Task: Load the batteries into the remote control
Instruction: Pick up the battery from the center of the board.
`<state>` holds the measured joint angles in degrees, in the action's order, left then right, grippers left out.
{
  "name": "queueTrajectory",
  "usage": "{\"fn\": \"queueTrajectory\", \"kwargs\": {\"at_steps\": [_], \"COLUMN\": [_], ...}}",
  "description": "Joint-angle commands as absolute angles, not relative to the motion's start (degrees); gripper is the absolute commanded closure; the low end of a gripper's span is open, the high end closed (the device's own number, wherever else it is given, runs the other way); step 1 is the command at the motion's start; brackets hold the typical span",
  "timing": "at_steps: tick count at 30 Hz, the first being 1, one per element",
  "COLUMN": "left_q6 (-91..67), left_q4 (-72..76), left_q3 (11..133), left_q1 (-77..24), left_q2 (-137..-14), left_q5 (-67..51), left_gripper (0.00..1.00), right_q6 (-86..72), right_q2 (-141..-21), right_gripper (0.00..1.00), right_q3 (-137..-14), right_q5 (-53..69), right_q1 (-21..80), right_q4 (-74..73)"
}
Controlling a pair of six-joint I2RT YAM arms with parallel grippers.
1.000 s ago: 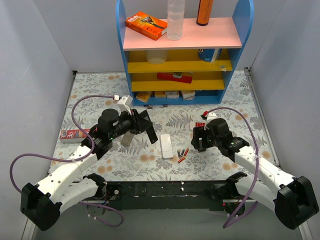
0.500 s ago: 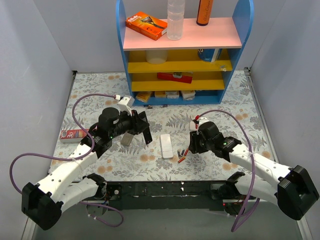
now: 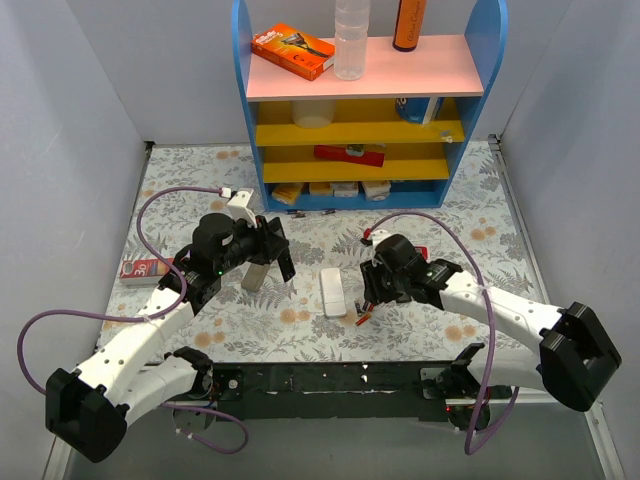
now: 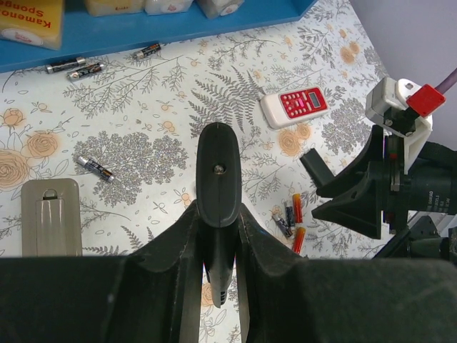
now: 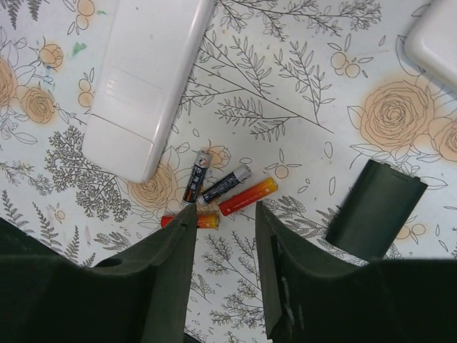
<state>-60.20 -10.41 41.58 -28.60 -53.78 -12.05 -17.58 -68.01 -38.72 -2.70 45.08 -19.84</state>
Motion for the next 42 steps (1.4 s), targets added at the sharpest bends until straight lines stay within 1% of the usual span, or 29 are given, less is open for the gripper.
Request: {"fn": "queueTrajectory", "kwargs": {"at_steps": [1,2,5,8,11,18,19,28,36,40,42], "left_q6": [-59.4,-59.3,-59.4,-59.4,-59.4,-59.5,-59.5,-59.4,-59.6,-59.7,-59.9], "left_q4": [-10.9,-10.8,-10.9,-11.0,-11.2,-11.2,-11.1,-11.2,-11.2,-11.2,-11.2], "left_q3": [41.1,41.2,41.2,41.1,41.0,41.0,41.0,40.8,40.9,40.8,40.7], "left_q1": [-28.3,-28.2,-28.2,-28.2,-28.2,-28.2,-28.2,-28.2,-28.2,-28.2,-28.2], "left_q2": [-52.3,-52.3,-52.0,-51.8,-51.4,-51.1,-50.9,-50.3,-49.8,-49.7,-49.5], "left_q5": [-10.6,-10.7,-10.5,-10.2,-10.0,-10.5,-10.5,-10.2,-10.4,-10.4,-10.4], "left_gripper": [1.0,1.0,1.0,1.0,1.0,1.0,1.0,1.0,1.0,1.0,1.0], "right_q6": [-16.1,-16.3,-17.0,-18.0,-19.1,-20.4,-20.5,-21.3,-21.6,-21.6,-21.5], "right_q2": [-71.6,-72.6,-76.5,-80.3,-83.1,-87.2,-87.6,-91.6,-94.1,-94.6,-94.2], "right_gripper": [0.59,0.62,0.64,0.68,0.7,0.72,0.72,0.73,0.77,0.82,0.9], "right_q3": [-44.2,-45.1,-48.4,-50.9,-52.1,-53.2,-53.3,-54.6,-54.7,-54.5,-54.4], "right_q5": [-1.5,-1.4,-1.4,-1.1,-0.7,-0.4,1.2,1.6,1.0,0.5,0.3], "right_q1": [46.6,46.8,47.0,47.1,47.3,47.9,47.9,48.1,48.3,48.3,48.5], "right_q4": [-21.9,-22.1,-23.8,-25.3,-25.9,-26.1,-26.0,-25.2,-25.0,-24.7,-24.6]}}
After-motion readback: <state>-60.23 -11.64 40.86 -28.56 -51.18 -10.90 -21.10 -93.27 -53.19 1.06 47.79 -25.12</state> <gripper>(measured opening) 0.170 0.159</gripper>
